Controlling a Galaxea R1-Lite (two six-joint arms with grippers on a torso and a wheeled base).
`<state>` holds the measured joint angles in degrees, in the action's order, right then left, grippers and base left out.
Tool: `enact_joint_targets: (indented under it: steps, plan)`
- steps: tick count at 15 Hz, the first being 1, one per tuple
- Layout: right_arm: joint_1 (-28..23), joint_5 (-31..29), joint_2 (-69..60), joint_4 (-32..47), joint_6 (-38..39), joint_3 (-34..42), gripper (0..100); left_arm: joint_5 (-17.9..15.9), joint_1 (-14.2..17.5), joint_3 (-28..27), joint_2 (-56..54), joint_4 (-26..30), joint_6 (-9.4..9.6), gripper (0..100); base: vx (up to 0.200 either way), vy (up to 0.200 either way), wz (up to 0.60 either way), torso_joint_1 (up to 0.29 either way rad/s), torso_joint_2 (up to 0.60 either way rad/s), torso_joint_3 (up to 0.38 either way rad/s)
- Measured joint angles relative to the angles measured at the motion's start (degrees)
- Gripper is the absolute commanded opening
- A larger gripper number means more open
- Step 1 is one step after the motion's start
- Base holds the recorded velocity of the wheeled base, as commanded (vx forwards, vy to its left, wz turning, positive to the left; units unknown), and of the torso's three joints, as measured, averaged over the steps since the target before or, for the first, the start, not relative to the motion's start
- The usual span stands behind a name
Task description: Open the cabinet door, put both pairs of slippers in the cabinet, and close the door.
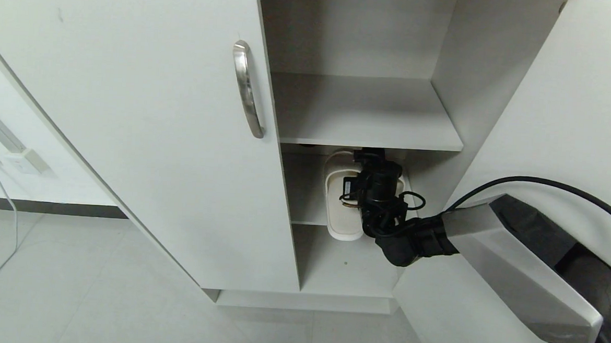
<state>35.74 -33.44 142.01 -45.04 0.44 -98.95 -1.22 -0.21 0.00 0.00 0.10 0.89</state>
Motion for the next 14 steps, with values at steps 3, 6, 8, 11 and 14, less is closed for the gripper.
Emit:
enact_joint_targets:
  steps: [3,6,8,11,14]
  plan:
    - [-0.07,-0.02,0.74,0.33,0.0,-1.44,0,-0.01,0.0,0.0,0.0,0.0,0.0,0,0.0,0.0,0.0,0.0,0.0,0.0]
    - [-0.17,-0.17,1.96,0.43,-0.01,-2.4,0,-0.01,0.0,0.0,0.0,0.0,0.0,0,0.0,0.0,0.0,0.0,0.0,0.0]
    - [-0.27,-0.35,2.71,0.43,0.0,-2.58,0,0.0,0.0,0.0,0.0,0.0,0.0,0,0.0,0.0,0.0,0.0,0.0,0.0]
    - [-0.52,-0.41,3.78,0.38,0.0,-3.22,0,0.0,0.02,0.0,0.0,0.0,0.0,0,0.0,0.0,0.0,0.0,0.0,0.0]
    - [-0.68,-0.39,4.18,0.38,0.0,-3.64,0,0.0,0.02,0.0,0.0,0.0,0.0,0,0.0,0.0,0.0,0.0,0.0,0.0]
